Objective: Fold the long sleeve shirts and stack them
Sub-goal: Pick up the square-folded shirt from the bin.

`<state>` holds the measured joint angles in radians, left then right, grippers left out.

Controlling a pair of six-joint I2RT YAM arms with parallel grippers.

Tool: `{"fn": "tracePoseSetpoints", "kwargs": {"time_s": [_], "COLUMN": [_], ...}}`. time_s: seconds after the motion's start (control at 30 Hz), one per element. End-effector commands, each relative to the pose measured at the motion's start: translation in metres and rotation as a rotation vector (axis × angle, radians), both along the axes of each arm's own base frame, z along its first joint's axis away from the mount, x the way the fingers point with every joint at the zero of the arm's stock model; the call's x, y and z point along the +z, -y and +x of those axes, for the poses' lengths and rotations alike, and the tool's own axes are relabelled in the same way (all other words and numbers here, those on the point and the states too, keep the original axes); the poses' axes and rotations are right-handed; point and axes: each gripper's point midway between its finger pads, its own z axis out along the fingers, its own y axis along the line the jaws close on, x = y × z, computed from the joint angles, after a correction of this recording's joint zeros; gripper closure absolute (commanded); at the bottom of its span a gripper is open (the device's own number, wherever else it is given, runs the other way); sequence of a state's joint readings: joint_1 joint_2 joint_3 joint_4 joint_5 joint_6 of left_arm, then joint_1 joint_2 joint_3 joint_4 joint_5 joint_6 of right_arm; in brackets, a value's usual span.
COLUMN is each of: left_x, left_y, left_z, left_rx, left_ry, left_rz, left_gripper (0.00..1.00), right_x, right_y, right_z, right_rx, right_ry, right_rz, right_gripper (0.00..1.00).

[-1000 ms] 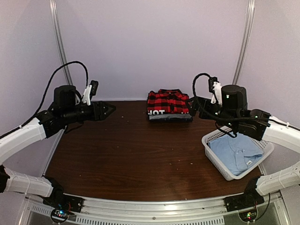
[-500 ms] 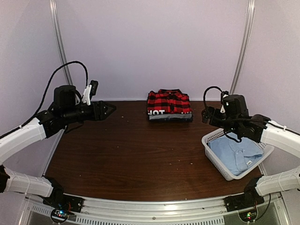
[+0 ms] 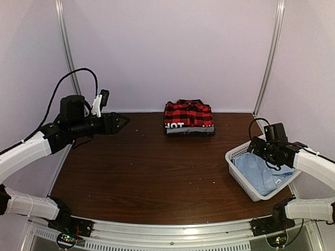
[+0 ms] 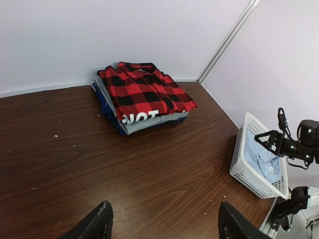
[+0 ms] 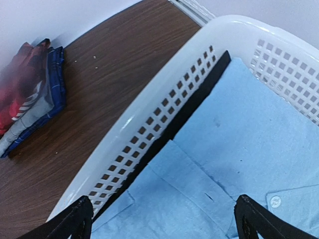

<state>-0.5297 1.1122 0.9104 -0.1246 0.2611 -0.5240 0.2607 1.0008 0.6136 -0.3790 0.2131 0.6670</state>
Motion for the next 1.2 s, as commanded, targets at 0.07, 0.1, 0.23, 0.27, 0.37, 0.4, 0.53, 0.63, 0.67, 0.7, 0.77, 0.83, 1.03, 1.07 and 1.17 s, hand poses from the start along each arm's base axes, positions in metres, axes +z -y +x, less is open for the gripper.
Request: {"fn": "tracePoseSetpoints", "kwargs": {"time_s": [0.07,0.1,0.23,0.27,0.37,0.4,0.53,0.63,0.67,0.7,0.77,0.83,1.03,1.07,1.17], "left_x": [0.011,0.012,0.01,0.011,0.01,0.011,0.013,0.015,0.015,0.016,0.017,0.017,0.018,0.02,0.022], "left_y": [-0.003,-0.004,-0.004,-0.004,-0.004,-0.004,-0.008,-0.01,-0.01,-0.01,-0.011,-0.013,-0.017,-0.017,-0.021], "left_z": [0.0,0.0,-0.001,-0.001,-0.001,-0.001,0.0,0.001,0.002,0.002,0.003,0.005,0.005,0.005,0.005], "left_rx": [0.013,0.013,0.011,0.011,0.014,0.015,0.035,0.05,0.053,0.054,0.063,0.079,0.101,0.104,0.12], "left_ry": [0.056,0.057,0.056,0.058,0.06,0.062,0.073,0.08,0.081,0.083,0.084,0.084,0.089,0.095,0.111], "left_rz": [-0.007,-0.007,-0.01,-0.009,-0.007,-0.008,-0.011,-0.011,-0.011,-0.012,-0.014,-0.015,-0.026,-0.029,-0.036], "left_gripper": [0.24,0.23,0.22,0.22,0.21,0.2,0.16,0.12,0.12,0.12,0.11,0.1,0.08,0.08,0.05], "right_x": [-0.026,-0.029,-0.038,-0.039,-0.044,-0.047,-0.055,-0.062,-0.066,-0.069,-0.073,-0.078,-0.085,-0.084,-0.085], "right_y": [0.032,0.037,0.049,0.05,0.052,0.051,0.047,0.043,0.041,0.04,0.035,0.032,0.026,0.025,0.022], "right_z": [-0.017,-0.019,-0.029,-0.031,-0.036,-0.037,-0.04,-0.039,-0.038,-0.038,-0.035,-0.033,-0.029,-0.027,-0.026], "right_rx": [-0.13,-0.158,-0.22,-0.225,-0.237,-0.238,-0.224,-0.209,-0.203,-0.198,-0.18,-0.169,-0.147,-0.143,-0.131], "right_ry": [-0.082,-0.093,-0.134,-0.141,-0.153,-0.158,-0.171,-0.178,-0.186,-0.191,-0.199,-0.206,-0.213,-0.206,-0.195], "right_rz": [0.004,0.002,-0.011,-0.01,-0.003,0.001,0.027,0.049,0.056,0.065,0.079,0.091,0.117,0.122,0.138], "right_gripper": [0.0,0.0,0.0,0.0,0.0,0.0,0.0,0.0,0.0,0.0,0.0,0.0,0.04,0.05,0.1]}}
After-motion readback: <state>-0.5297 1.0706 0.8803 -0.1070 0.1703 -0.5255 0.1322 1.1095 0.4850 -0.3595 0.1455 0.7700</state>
